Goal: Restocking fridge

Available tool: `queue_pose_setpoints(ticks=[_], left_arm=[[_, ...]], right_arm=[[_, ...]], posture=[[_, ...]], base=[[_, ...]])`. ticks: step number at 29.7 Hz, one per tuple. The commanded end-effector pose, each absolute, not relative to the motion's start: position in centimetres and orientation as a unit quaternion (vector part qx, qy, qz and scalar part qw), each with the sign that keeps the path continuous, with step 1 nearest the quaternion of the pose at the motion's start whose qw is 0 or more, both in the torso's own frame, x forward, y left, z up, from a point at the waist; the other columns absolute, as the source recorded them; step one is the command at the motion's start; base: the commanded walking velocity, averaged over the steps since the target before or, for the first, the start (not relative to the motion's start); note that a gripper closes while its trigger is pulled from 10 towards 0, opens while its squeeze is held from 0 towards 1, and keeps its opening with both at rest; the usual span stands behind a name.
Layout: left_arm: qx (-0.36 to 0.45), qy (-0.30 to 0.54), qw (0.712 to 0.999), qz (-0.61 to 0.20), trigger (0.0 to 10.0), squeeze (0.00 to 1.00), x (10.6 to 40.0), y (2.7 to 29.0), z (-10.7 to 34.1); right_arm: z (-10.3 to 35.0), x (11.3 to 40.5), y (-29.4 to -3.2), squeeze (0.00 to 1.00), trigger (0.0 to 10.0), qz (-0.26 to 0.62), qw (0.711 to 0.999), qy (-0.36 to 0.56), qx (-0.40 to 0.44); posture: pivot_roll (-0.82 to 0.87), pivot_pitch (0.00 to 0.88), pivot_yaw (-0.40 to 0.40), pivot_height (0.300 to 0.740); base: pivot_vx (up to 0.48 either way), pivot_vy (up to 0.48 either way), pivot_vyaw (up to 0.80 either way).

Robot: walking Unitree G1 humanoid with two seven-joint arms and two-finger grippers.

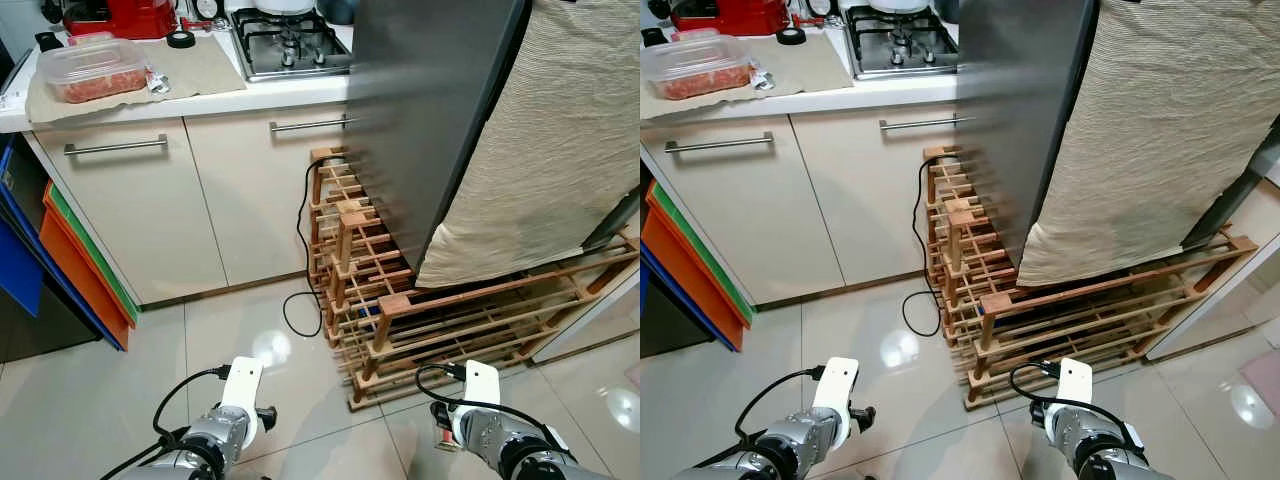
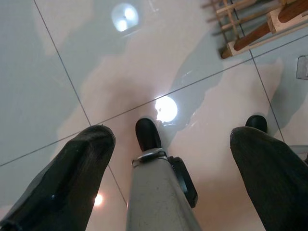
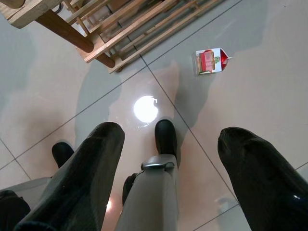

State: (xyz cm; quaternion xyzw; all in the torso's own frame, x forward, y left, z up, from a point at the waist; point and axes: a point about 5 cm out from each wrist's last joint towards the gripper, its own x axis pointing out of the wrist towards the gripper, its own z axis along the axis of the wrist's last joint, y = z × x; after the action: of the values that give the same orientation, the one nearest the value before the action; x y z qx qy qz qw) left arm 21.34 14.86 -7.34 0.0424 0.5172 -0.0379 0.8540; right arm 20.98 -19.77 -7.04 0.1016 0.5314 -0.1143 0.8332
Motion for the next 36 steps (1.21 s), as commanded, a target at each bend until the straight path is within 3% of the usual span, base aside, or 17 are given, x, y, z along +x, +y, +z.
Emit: queue_pose_setpoints(ticks=[1, 36], left_arm=[[0.041, 0.516, 0.855, -0.037, 10.0, 0.00, 21.38, 14.75, -7.32], [0.049, 0.518, 0.853, -0.048, 10.0, 0.00, 21.13, 14.55, -7.47]], right_arm=[[-6.92, 21.09, -20.14, 0.00, 10.0, -0.117, 0.835, 0.530, 0.093], [-7.05, 20.73, -20.37, 0.00, 10.0, -0.084, 0.833, 0.543, 0.073]], posture=[[0.05, 0.000, -0.014, 0.740], [0.05, 0.000, -0.018, 0.740]], base=[[0.000, 0.000, 0.00], [0.000, 0.000, 0.00]])
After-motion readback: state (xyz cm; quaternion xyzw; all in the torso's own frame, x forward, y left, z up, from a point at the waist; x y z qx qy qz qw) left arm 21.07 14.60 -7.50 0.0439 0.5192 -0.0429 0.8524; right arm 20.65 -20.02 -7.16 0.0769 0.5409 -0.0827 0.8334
